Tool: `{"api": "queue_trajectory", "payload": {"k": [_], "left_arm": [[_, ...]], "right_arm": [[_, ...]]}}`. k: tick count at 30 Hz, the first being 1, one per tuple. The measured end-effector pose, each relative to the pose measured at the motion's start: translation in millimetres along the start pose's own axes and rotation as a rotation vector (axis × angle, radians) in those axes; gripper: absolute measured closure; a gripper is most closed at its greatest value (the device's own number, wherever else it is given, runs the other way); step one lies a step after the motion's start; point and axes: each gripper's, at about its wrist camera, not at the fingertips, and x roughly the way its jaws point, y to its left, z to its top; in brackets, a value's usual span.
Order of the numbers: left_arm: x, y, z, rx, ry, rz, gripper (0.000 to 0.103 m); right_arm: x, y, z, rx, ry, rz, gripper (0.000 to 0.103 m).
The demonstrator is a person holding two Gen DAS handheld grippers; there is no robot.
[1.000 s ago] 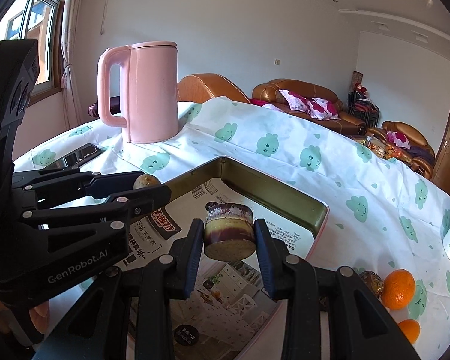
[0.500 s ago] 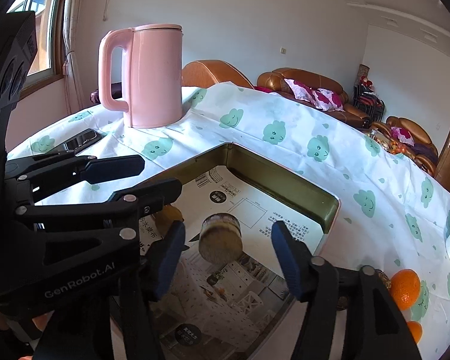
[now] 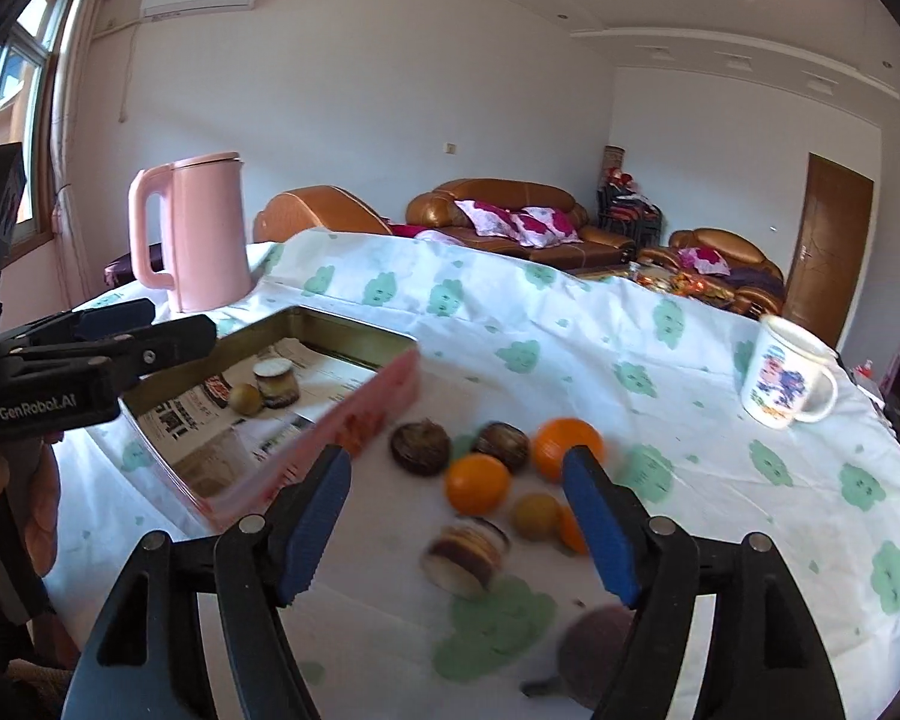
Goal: Organize fruits
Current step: 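Grasp the dark purple fruit with the right tool while the left tool grasps another cake roll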
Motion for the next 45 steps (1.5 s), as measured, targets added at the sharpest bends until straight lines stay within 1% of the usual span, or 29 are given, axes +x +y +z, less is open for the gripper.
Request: {"api": "queue_trajectory", "payload": {"k": [2,6,9,12,14,16,17,19,20,21,22,23,26,28,30,32,35,37,38,39,42,45], "left_arm": [[5,-20,-3,0.024,0.019,-0.038,0.013],[18,-57,-12,0.069,0.073,-0.09,0.013],[27,-79,-18,0.112,0.107,-0.11,0.013],[34,-92,-23,0.135,0.14,-0.115,0.013],[38,-97,-25,0.135,0.158,-0.125,0.013],[42,-101,-26,0.138,0.177,-0.132,0.015],[44,-103,-27,0.142,0.187,-0.137,0.017],[48,-108,-29,0.154,0.207,-0.15,0.018],[51,-110,-30,0.156,0.216,-0.154,0.02],[54,-112,-31,0.156,0.225,-0.16,0.024],[56,-114,-31,0.157,0.238,-0.166,0.026],[59,-115,-32,0.153,0.25,-0.176,0.031],[63,-118,-30,0.159,0.258,-0.179,0.035],[64,-119,-32,0.157,0.262,-0.176,0.042],[64,-126,-34,0.195,0.262,-0.168,0.044],[64,-129,-34,0.201,0.261,-0.171,0.049],[74,-131,-35,0.208,0.311,-0.18,0.05],[79,-132,-36,0.207,0.34,-0.195,0.054],[82,-132,-36,0.204,0.355,-0.197,0.06],[83,-130,-36,0.189,0.36,-0.205,0.063],[83,-124,-36,0.151,0.362,-0.227,0.063],[79,-120,-35,0.122,0.341,-0.243,0.063]], "right_arm": [[-3,-17,-13,0.042,0.028,-0.024,0.029],[-3,-35,-32,0.078,0.06,-0.031,0.029],[-1,-42,-39,0.091,0.076,-0.019,0.029],[1,-47,-42,0.096,0.087,-0.02,0.029],[2,-49,-44,0.104,0.091,-0.015,0.029],[5,-50,-47,0.107,0.109,-0.017,0.029],[6,-50,-46,0.109,0.113,-0.014,0.029],[7,-52,-47,0.117,0.119,-0.024,0.03],[8,-53,-47,0.122,0.127,-0.024,0.034],[11,-54,-48,0.127,0.137,-0.006,0.044],[12,-55,-47,0.133,0.141,0.005,0.051],[13,-57,-48,0.141,0.143,0.009,0.051],[11,-59,-49,0.161,0.133,0.005,0.051],[10,-60,-49,0.166,0.133,0.009,0.051],[10,-60,-49,0.169,0.131,0.012,0.051],[10,-61,-49,0.172,0.129,0.012,0.051],[10,-62,-49,0.181,0.122,0.003,0.051],[10,-63,-48,0.182,0.124,0.003,0.051],[10,-63,-48,0.181,0.124,0.002,0.051],[10,-62,-48,0.179,0.125,0.002,0.051],[10,-61,-48,0.17,0.121,0.0,0.051],[5,-61,-49,0.169,0.086,-0.006,0.052]]}}
